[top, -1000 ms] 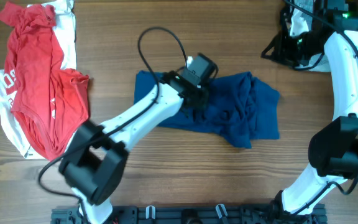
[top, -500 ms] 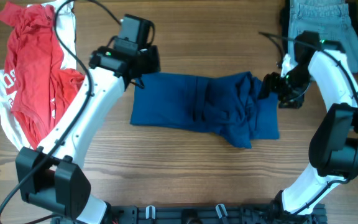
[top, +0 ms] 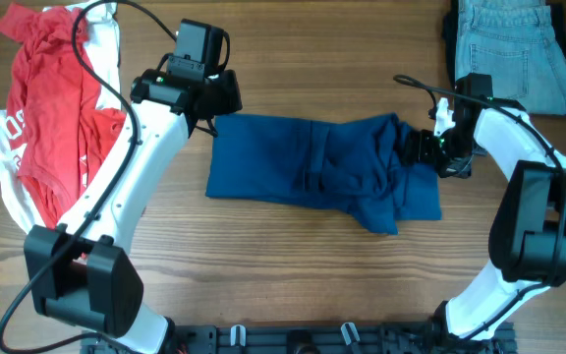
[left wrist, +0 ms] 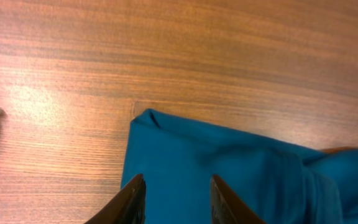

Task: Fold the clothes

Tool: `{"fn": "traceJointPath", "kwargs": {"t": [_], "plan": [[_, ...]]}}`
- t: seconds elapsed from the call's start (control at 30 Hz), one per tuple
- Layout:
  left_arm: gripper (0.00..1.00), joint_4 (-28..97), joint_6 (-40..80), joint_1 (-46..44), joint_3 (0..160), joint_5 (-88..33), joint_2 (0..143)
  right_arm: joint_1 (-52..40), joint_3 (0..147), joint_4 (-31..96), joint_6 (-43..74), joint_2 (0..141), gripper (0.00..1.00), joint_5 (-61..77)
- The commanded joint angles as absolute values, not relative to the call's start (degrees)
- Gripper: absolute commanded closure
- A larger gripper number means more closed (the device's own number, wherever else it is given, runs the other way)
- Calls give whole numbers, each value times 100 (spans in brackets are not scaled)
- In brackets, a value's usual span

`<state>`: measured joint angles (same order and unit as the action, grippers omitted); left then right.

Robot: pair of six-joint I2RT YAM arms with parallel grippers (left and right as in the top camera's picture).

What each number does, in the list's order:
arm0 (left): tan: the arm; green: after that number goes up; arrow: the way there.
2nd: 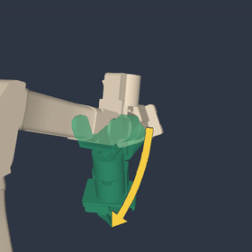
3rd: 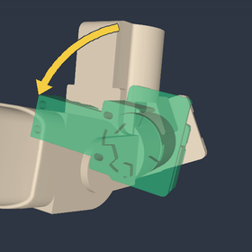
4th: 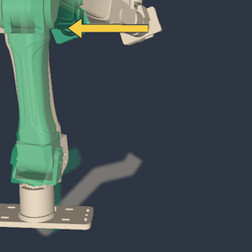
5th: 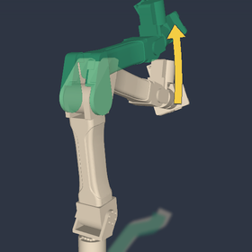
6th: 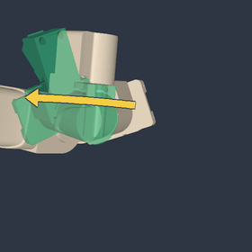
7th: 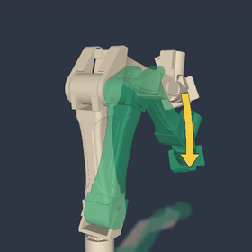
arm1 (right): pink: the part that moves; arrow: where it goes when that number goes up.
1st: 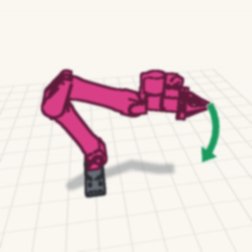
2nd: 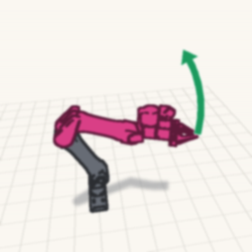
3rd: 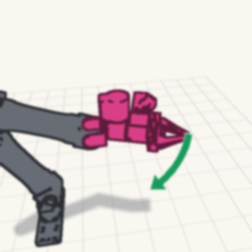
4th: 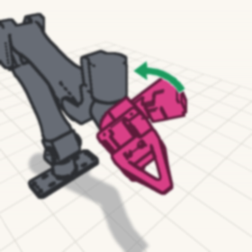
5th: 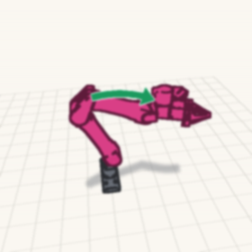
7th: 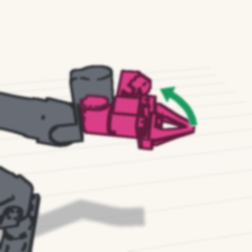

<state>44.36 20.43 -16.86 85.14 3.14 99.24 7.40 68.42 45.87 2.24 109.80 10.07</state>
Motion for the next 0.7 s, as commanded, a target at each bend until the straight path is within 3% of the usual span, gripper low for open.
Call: {"fn": "traceJointPath", "kwargs": {"t": [0.0, 0.07, 0.1, 0.17, 0.2, 0.43, 0.67], "plan": [[67, 4484, 1970, -1653, 8530, 351, 10055, 764, 6370, 4506, 154, 11041, 21, 1072], [67, 4486, 1968, -1653, 8530, 357, 10057, 764, 6215, 4486, 167, 11041, 36, 1387], [67, 4484, 1970, -1653, 8530, 373, 10057, 764, 6145, 4482, 167, 11041, 48, 1566], [67, 4486, 1968, -1653, 8530, 399, 10057, 764, 6023, 4427, 276, 11041, 87, 1656], [67, 4486, 1970, -1653, 8530, 419, 10057, 777, 5996, 4405, 342, 11041, 95, 1632], [67, 4488, 1968, -1653, 8530, 462, 10057, 1142, 6165, 4329, 615, 10947, 96, 1660], [67, 4611, 1973, -1653, 8530, 508, 10057, 2126, 6810, 4781, 349, 10403, 96, 1658]]}}
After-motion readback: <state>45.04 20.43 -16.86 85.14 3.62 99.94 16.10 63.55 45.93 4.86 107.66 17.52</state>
